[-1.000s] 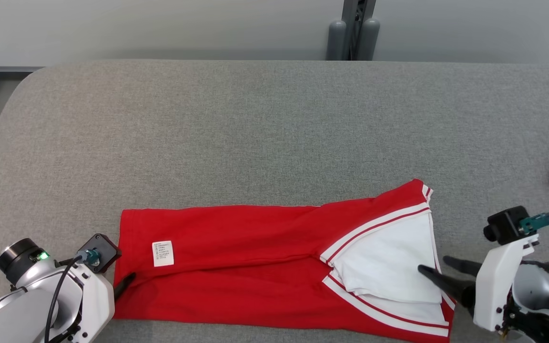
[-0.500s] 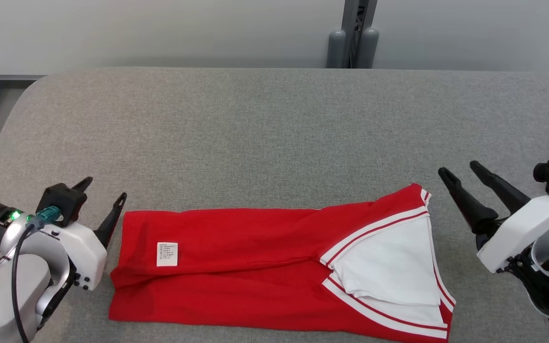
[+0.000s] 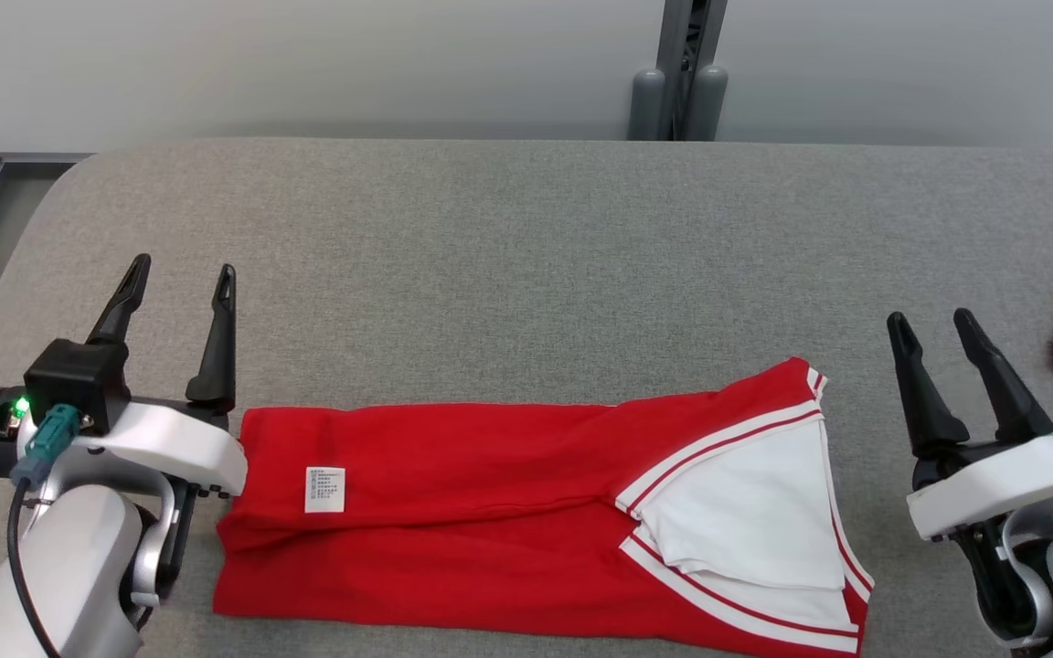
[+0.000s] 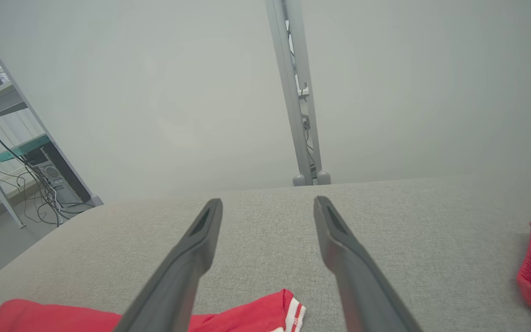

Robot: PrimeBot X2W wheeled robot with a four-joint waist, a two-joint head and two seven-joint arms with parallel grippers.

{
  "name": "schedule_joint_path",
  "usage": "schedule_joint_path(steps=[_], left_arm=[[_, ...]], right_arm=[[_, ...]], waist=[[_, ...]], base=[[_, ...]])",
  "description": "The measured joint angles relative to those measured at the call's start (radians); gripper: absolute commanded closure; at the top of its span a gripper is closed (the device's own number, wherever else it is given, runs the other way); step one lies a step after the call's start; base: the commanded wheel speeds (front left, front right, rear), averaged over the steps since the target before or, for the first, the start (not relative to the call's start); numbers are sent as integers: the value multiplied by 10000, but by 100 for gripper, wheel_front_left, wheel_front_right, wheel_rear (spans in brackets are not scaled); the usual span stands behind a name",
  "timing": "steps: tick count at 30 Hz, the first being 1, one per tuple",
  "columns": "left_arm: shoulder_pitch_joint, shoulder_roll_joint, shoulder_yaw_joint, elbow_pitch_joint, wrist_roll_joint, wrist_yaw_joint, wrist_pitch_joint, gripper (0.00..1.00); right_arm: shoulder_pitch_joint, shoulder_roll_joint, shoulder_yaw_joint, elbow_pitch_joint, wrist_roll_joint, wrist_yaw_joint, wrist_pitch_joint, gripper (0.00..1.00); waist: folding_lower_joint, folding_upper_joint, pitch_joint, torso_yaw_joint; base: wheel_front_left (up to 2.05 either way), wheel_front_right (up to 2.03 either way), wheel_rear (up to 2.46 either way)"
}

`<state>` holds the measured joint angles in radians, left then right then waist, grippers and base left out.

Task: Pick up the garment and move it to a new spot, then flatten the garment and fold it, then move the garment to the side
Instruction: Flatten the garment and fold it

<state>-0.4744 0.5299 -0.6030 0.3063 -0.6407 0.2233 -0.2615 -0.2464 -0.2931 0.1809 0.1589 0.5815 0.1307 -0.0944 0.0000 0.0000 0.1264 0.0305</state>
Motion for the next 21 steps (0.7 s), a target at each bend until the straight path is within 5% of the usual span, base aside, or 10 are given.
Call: schedule_joint_path(steps=[5, 11, 15, 21], left_arm=[[1391, -1221, 2132, -1162, 1544, -63, -2, 0], [2984, -2798, 4056, -1939, 3080, -685, -2, 0], [3709, -3835, 5273, -2259, 4100, -1419, -2, 0], [3882, -4406, 6088, -2052, 4796, -2410, -2, 0]], right_arm=[[324, 500, -125, 593, -284, 0, -798, 0], [582, 869, -150, 1131, -274, 0, -1193, 0], [673, 968, -178, 1340, -153, 0, -1356, 0], [651, 974, -63, 1471, -81, 0, -1417, 0]], waist=[[0, 0, -60, 1], [0, 0, -126, -66], [0, 0, -114, -102], [0, 0, -72, -120]], base=[[0, 0, 0], [0, 0, 0], [0, 0, 0], [0, 0, 0]])
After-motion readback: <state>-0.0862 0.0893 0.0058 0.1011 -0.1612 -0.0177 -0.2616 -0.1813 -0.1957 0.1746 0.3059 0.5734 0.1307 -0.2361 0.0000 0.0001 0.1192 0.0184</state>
